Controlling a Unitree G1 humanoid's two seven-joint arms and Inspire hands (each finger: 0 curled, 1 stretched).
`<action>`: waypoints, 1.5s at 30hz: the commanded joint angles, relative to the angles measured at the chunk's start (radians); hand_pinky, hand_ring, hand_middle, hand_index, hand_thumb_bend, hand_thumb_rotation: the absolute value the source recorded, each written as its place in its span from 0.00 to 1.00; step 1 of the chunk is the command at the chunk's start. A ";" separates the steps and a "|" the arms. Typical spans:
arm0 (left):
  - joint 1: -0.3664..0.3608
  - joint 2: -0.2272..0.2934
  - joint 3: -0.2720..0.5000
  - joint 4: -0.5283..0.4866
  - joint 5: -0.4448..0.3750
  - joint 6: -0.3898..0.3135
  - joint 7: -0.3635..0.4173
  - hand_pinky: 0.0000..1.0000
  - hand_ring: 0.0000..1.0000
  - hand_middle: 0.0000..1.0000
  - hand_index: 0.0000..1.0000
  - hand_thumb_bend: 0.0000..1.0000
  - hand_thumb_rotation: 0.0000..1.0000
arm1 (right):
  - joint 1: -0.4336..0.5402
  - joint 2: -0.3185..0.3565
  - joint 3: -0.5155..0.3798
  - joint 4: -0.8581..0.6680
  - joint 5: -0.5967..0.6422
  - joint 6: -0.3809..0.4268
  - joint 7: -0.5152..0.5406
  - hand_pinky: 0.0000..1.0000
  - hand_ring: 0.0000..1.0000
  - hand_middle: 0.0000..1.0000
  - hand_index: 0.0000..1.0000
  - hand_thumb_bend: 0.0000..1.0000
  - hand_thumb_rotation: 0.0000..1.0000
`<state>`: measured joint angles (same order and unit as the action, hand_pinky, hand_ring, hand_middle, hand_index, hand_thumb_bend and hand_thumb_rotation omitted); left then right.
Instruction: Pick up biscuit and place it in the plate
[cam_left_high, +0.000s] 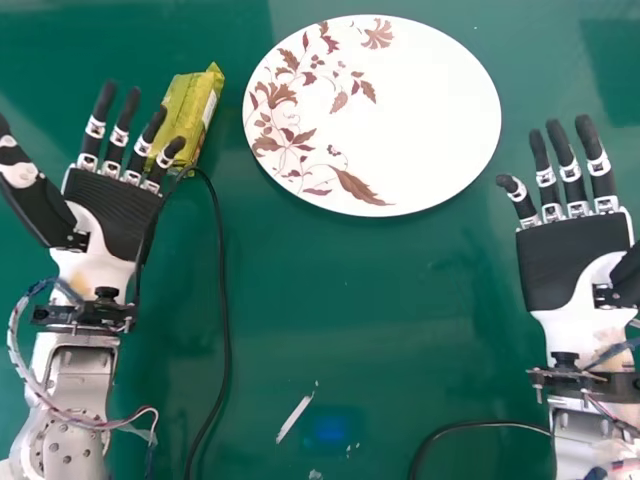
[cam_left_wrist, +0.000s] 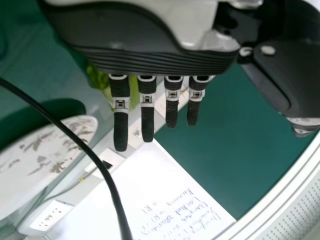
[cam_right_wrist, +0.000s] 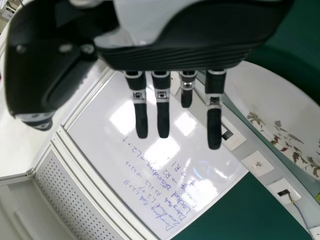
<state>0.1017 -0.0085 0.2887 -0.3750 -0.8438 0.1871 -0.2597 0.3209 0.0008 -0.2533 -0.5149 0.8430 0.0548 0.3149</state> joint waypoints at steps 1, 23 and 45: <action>0.023 -0.003 -0.004 -0.021 0.029 -0.038 -0.006 0.57 0.79 0.94 0.92 0.98 0.86 | 0.007 0.003 0.000 0.007 -0.005 -0.010 0.001 0.49 0.74 0.81 0.78 0.90 0.70; 0.045 0.017 -0.035 -0.047 0.028 -0.080 -0.029 0.57 0.79 0.93 0.90 0.97 0.86 | 0.014 0.008 0.002 0.009 0.003 -0.020 0.010 0.53 0.75 0.82 0.80 0.91 0.71; 0.044 -0.016 -0.033 -0.030 0.014 -0.036 -0.006 0.55 0.78 0.93 0.90 0.98 0.83 | 0.018 0.007 0.000 0.005 0.007 -0.016 0.000 0.49 0.73 0.81 0.80 0.91 0.70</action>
<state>0.1358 -0.0256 0.2552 -0.4107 -0.8101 0.1451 -0.2652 0.3259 0.0057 -0.2502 -0.5001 0.8411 0.0399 0.3157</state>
